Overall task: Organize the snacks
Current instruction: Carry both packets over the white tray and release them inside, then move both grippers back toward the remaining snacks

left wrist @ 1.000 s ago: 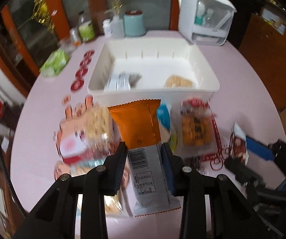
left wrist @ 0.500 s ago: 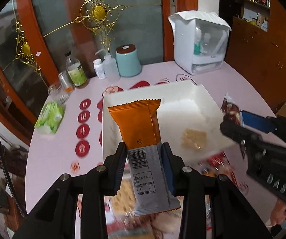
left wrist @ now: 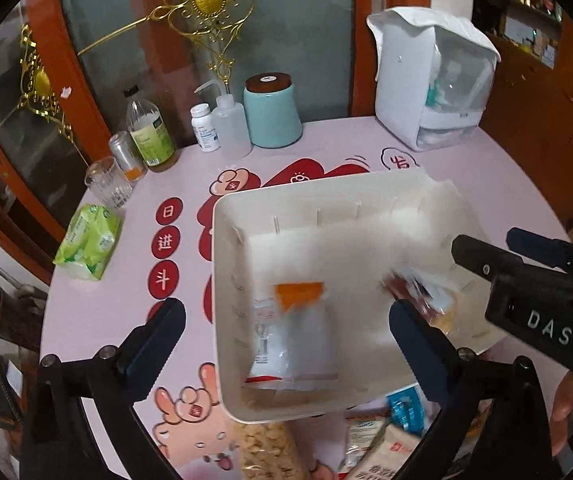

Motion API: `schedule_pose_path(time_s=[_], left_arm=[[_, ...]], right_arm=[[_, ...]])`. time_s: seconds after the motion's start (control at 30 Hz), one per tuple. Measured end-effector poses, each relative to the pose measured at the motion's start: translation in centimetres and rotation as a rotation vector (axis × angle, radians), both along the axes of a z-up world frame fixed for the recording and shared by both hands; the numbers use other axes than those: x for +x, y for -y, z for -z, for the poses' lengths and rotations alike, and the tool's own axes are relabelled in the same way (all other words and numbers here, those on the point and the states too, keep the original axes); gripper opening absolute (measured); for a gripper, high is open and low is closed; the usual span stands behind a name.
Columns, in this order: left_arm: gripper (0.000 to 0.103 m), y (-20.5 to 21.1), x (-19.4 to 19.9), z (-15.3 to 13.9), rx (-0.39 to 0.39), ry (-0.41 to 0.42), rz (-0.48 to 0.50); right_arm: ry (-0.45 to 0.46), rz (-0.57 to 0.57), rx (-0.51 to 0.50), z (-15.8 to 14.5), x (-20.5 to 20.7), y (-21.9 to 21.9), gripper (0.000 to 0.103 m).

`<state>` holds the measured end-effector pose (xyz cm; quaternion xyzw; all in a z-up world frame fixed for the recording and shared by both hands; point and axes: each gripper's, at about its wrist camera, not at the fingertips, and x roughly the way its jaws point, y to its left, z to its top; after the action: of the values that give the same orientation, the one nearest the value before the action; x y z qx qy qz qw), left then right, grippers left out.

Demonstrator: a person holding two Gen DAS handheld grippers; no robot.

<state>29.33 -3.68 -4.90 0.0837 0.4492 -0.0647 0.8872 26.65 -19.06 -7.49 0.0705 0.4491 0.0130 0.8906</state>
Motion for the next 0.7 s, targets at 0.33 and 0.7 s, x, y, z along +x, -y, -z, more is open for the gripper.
schedule_pose_path(time_s=[0.33, 0.7], left_arm=[[0.101, -2.8, -2.9, -2.0, -0.004, 0.041, 0.011], [0.101, -5.5, -8.0, -5.2, -0.109, 0.104, 0.002]], right_arm=[[0.042, 0.001, 0.015, -2.0, -3.4, -1.2, 0.071], [0.154, -0.021, 0.02, -5.4, -8.8, -2.7, 0.071]])
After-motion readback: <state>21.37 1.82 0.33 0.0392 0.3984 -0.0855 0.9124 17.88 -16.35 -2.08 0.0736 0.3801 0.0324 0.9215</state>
